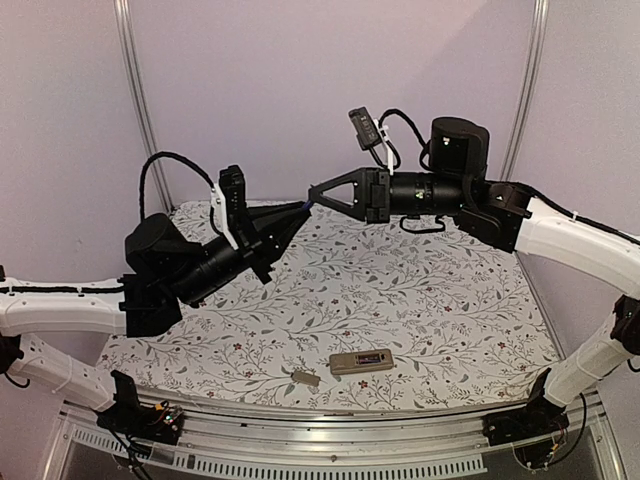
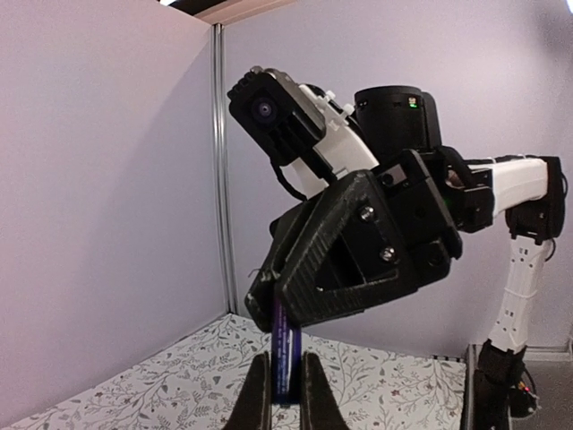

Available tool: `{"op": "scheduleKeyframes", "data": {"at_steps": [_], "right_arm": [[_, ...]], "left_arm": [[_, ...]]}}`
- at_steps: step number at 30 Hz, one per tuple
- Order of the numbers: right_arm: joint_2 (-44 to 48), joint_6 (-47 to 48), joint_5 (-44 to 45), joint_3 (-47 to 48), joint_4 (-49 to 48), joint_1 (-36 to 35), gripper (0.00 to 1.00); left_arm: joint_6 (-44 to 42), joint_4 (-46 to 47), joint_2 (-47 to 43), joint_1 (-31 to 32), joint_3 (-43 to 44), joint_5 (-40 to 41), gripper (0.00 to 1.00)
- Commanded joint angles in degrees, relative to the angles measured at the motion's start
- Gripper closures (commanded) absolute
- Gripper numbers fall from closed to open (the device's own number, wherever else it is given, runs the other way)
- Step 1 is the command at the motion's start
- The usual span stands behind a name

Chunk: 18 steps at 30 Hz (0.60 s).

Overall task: Load the batteries into the remote control
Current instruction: Pass from the right arm to the left

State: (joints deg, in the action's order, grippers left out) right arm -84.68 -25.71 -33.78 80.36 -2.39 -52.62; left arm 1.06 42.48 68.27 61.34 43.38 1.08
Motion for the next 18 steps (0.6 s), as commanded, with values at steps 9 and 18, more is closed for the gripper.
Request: {"op": "scheduleKeyframes", "data": {"at_steps": [9,18], "right_arm": [[5.05,9.59,3.63,-4.9,9.93,1.96,0.44],[13.39,46.93,15.23,-25.91,23.27,4.87,0.29]], "left_arm": [[2.84,-15.87,-0.96,-2.91,2.28,5.56,1.0],[7.92,-28.77,-2.29,-7.57,-5.96,-5.29,1.0]]}}
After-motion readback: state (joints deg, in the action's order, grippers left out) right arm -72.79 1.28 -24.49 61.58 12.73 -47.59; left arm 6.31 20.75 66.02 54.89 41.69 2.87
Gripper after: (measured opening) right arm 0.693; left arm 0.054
